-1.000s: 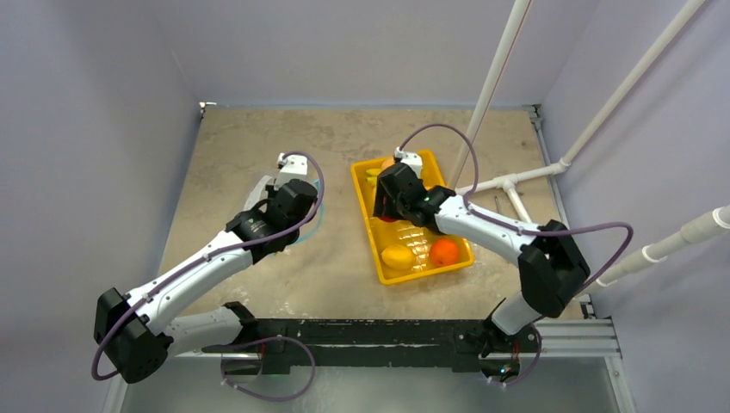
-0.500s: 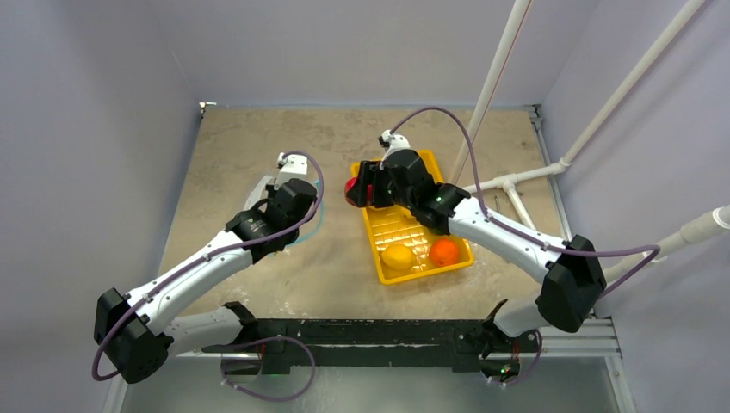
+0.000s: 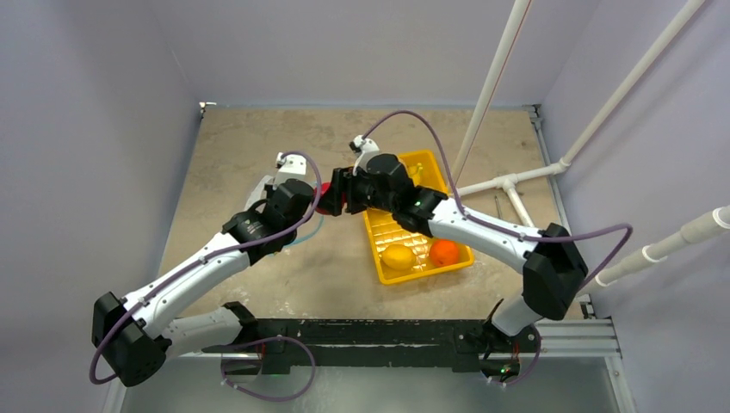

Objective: Place the food in the zip-top bag and seal the zipper
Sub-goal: Place the fake fruit in the zipper food storage bag.

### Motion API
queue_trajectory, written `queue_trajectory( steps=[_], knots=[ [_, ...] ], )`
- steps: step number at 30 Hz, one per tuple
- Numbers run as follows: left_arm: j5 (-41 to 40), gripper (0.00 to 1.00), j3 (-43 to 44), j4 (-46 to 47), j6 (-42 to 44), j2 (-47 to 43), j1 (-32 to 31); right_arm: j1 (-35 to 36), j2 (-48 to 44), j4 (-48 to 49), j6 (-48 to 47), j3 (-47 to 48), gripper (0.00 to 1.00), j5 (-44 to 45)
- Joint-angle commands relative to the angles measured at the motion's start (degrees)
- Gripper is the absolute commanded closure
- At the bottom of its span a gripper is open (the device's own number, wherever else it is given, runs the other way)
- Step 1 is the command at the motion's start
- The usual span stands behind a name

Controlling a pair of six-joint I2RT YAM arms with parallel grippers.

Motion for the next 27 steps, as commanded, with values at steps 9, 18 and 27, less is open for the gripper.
queue_trajectory(
  steps=[9,18,27],
  knots=[
    [1.4,1.0,-0.27,2.62,0.59,-2.27,0.76,4.34,10.21,9.28,2.4,5.02,0.67,-3.4],
    [2.05,1.0,-0.29,2.96,0.72,-2.56,0.99,4.74,14.87,10.71,4.13,7.21,0.34,-2.61],
    [2.18,1.0,-0.25,2.96,0.75,-2.73,1.18,4.82,14.57,10.12,4.34,8.35,0.02,-1.12]
  ],
)
